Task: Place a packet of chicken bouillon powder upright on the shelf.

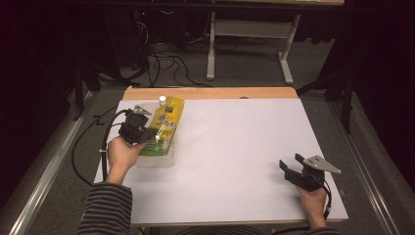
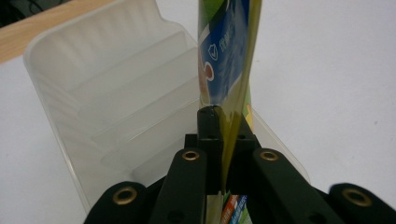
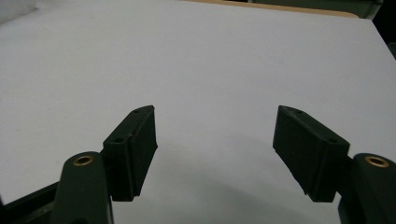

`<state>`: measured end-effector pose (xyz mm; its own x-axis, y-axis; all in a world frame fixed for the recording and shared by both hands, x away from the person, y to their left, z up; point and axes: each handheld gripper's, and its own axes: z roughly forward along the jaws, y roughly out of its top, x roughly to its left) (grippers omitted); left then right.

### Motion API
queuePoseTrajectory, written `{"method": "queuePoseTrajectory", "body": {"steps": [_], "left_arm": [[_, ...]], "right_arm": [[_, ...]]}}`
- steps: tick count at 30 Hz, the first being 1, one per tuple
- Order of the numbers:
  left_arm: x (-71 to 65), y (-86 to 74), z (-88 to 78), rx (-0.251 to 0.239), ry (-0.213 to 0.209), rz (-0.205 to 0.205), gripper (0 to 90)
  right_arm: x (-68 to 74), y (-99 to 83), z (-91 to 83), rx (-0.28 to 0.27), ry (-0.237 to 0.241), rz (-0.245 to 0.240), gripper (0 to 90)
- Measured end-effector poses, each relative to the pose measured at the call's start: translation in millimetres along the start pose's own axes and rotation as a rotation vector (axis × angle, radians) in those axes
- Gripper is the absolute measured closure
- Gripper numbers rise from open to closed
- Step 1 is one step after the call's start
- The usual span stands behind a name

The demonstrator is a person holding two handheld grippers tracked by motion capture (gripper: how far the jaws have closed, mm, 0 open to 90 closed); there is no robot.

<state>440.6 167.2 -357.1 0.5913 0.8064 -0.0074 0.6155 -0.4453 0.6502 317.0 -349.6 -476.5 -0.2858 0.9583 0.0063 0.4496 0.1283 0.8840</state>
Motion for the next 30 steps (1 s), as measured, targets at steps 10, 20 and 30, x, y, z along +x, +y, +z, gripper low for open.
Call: {"method": "queuePoseTrajectory", "body": {"steps": [10, 20, 30], "left_arm": [[-10.2, -6.1, -3.4, -0.199, 0.060, 0.065, 87.9], [-6.3, -22.6, 4.9, -0.189, 0.037, 0.093, 87.3], [6.7, -26.1, -3.4, -0.051, 0.014, 0.059, 85.7]], "right_arm": [[0.5, 0.1, 0.2, 0.002, -0.002, -0.001, 30.9], [0.4, 0.1, 0.3, 0.002, 0.000, -0.002, 31.0], [0.6, 0.1, 0.4, 0.003, -0.003, -0.001, 31.0]]}}
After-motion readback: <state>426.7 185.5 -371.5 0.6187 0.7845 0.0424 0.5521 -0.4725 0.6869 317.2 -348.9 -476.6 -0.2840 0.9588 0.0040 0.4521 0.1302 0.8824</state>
